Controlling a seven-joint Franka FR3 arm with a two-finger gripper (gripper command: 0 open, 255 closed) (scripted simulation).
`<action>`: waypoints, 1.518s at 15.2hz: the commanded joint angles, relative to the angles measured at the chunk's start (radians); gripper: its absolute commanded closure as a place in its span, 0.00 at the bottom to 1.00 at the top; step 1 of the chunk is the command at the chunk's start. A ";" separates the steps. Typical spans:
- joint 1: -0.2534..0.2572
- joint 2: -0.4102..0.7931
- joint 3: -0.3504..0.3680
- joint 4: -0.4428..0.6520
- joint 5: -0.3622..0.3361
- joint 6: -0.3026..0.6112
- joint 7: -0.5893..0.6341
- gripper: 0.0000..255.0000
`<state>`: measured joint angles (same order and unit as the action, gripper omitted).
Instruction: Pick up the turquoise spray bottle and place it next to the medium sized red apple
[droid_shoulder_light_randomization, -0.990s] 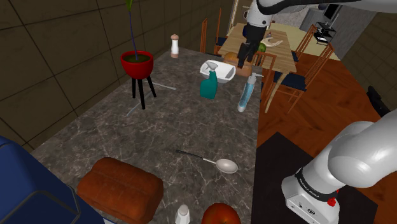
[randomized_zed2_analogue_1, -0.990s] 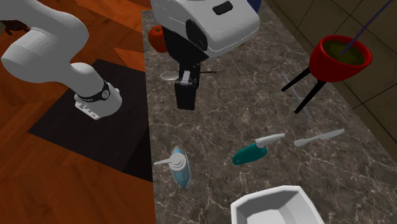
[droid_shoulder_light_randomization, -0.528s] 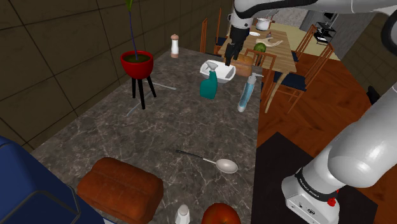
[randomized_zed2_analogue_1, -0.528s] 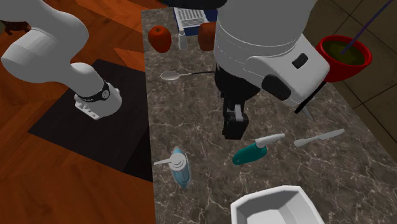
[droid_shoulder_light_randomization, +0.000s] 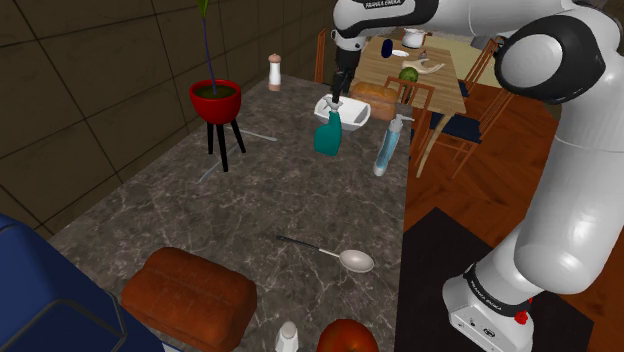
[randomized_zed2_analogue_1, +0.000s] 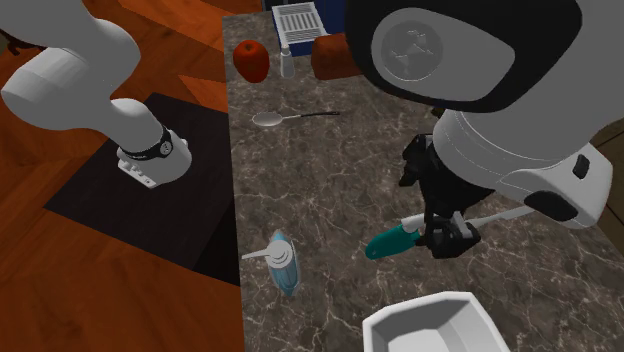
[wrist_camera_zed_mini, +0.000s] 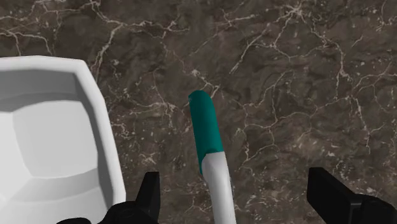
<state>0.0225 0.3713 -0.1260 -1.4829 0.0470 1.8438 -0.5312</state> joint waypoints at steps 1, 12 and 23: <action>-0.005 0.035 0.002 0.027 0.003 0.008 -0.016 0.00; -0.004 0.049 0.003 -0.041 0.005 0.090 -0.018 0.00; -0.004 0.049 0.003 -0.041 0.005 0.090 -0.018 1.00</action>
<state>0.0181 0.4198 -0.1228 -1.5236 0.0525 1.9338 -0.5494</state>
